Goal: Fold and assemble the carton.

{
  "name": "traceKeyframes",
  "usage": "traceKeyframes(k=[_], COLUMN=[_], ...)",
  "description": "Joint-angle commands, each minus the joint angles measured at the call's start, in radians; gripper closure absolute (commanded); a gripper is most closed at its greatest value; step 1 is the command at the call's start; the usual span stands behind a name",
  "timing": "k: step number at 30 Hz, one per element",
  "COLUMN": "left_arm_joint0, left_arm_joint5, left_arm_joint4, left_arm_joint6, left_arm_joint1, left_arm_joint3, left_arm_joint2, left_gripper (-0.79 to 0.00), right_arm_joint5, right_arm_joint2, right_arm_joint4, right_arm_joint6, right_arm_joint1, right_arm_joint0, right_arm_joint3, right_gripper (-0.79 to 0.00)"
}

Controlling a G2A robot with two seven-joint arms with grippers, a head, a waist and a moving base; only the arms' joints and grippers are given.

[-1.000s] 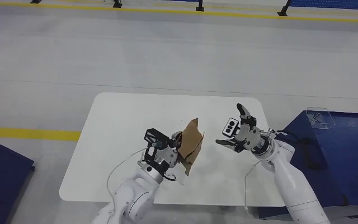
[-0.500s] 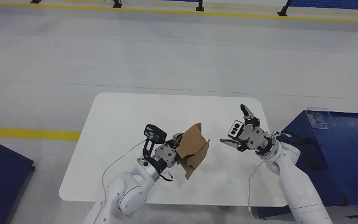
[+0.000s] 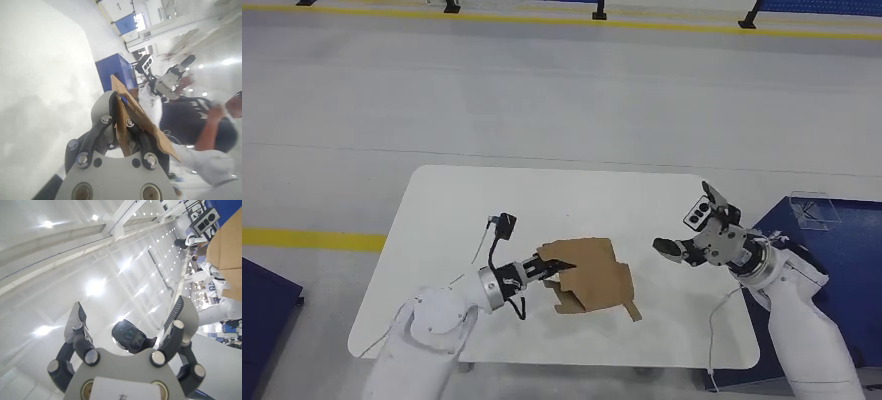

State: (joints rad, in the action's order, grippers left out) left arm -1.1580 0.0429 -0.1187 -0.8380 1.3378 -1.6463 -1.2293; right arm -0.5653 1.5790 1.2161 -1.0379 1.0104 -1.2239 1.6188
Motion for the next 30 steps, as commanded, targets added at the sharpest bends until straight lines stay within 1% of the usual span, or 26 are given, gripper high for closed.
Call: traceKeyframes(k=[1, 3, 4, 7, 9, 11, 14, 20, 21, 22, 23, 25, 27, 30], left_arm_joint0=[0.030, 0.055, 0.066, 0.111, 0.145, 0.166, 0.168, 0.166, 0.160, 0.164, 0.174, 0.203, 0.225, 0.249], left_arm_joint5=[0.073, 0.112, 0.133, 0.235, 0.254, 0.233, 0.220, 0.222, 0.254, 0.307, 0.373, 0.502, 0.629, 0.687], left_arm_joint4=[-0.175, -0.222, -0.250, -0.380, -0.387, -0.372, -0.371, -0.371, -0.381, -0.401, -0.414, -0.422, -0.464, -0.496], left_arm_joint6=[-0.067, -0.104, -0.132, -0.294, -0.333, -0.329, -0.324, -0.319, -0.298, -0.301, -0.307, -0.275, -0.261, -0.244], left_arm_joint1=[0.002, 0.002, 0.002, 0.006, 0.007, 0.007, 0.007, 0.007, 0.008, 0.009, 0.009, 0.008, 0.011, 0.013], left_arm_joint3=[0.057, 0.096, 0.117, 0.198, 0.243, 0.266, 0.265, 0.265, 0.270, 0.271, 0.285, 0.319, 0.349, 0.370], left_arm_joint2=[-0.011, -0.007, -0.001, 0.035, 0.056, 0.070, 0.070, 0.071, 0.076, 0.086, 0.094, 0.104, 0.119, 0.129], left_gripper=[0.000, 0.000, 0.000, 0.000, 0.000, 0.000, 0.000, 0.000, 0.000, 0.000, 0.000, 0.000, 0.000, 0.000], right_arm_joint5=[0.041, 0.065, 0.078, 0.109, 0.114, 0.137, 0.145, 0.145, 0.145, 0.145, 0.151, 0.175, 0.189, 0.180], right_arm_joint2=[0.013, 0.022, 0.026, 0.022, 0.018, 0.019, 0.015, 0.015, 0.015, 0.015, 0.013, 0.020, 0.037, 0.075], right_arm_joint4=[-0.060, -0.086, -0.111, -0.152, -0.133, -0.127, -0.049, -0.049, -0.049, -0.049, -0.064, -0.104, -0.109, -0.083], right_arm_joint6=[-0.024, -0.032, -0.016, 0.002, -0.004, -0.001, 0.006, 0.006, 0.006, 0.006, 0.025, 0.053, 0.058, 0.051], right_arm_joint1=[-0.005, -0.007, -0.009, -0.010, -0.009, -0.008, -0.002, -0.002, -0.002, -0.002, -0.002, -0.004, -0.005, -0.008], right_arm_joint0=[-0.024, -0.045, -0.053, -0.077, -0.088, -0.095, -0.108, -0.108, -0.108, -0.108, -0.110, -0.116, -0.124, -0.135], right_arm_joint3=[0.021, 0.034, 0.042, 0.075, 0.083, 0.090, 0.086, 0.086, 0.086, 0.086, 0.096, 0.118, 0.129, 0.128], right_gripper=[-0.785, -0.785, -0.785, -0.785, -0.785, -0.785, -0.785, -0.785, -0.785, -0.785, -0.785, -0.785, -0.785, -0.785])
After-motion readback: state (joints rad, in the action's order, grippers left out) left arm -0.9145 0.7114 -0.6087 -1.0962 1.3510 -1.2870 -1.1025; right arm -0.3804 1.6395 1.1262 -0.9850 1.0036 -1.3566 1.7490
